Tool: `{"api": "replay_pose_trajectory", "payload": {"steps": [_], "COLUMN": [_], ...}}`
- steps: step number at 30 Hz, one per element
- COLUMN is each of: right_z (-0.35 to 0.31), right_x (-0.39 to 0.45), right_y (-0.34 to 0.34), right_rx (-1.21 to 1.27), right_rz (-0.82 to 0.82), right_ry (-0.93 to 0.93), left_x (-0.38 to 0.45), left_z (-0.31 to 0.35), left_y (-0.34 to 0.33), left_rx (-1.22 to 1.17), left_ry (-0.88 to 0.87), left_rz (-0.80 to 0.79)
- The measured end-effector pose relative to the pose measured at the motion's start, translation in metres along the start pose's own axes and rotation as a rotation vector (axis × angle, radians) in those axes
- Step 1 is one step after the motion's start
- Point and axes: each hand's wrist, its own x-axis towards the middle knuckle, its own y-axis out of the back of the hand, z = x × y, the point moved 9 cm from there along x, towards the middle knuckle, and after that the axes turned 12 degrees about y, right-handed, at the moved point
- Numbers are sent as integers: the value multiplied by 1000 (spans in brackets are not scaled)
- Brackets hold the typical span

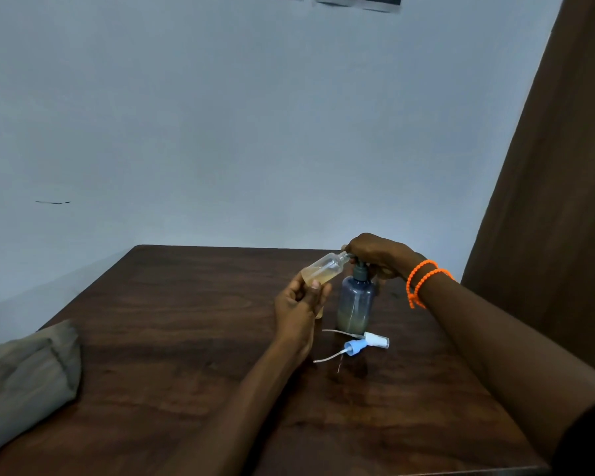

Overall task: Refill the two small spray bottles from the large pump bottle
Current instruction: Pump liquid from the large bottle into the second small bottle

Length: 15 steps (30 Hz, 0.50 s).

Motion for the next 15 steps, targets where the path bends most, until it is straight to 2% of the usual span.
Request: {"api": "replay_pose_trajectory", "payload": {"steps": [3, 8, 13, 15], "right_z": [11, -7, 3, -1], "right_x": [8, -12, -4, -11], "right_y": [-6, 3, -4, -5], "right_rx": [59, -87, 26, -28], "right_rz": [9, -2, 52, 26], "right_ry": [-26, -34, -6, -12], "left_x": [1, 1, -1, -2], "left_z": [1, -1, 2, 1], "left_y": [1, 0, -1, -2], "left_rx": [19, -16, 8, 3], "left_ry": [-10, 6, -6, -2], "left_rz": [3, 7, 7, 3]}}
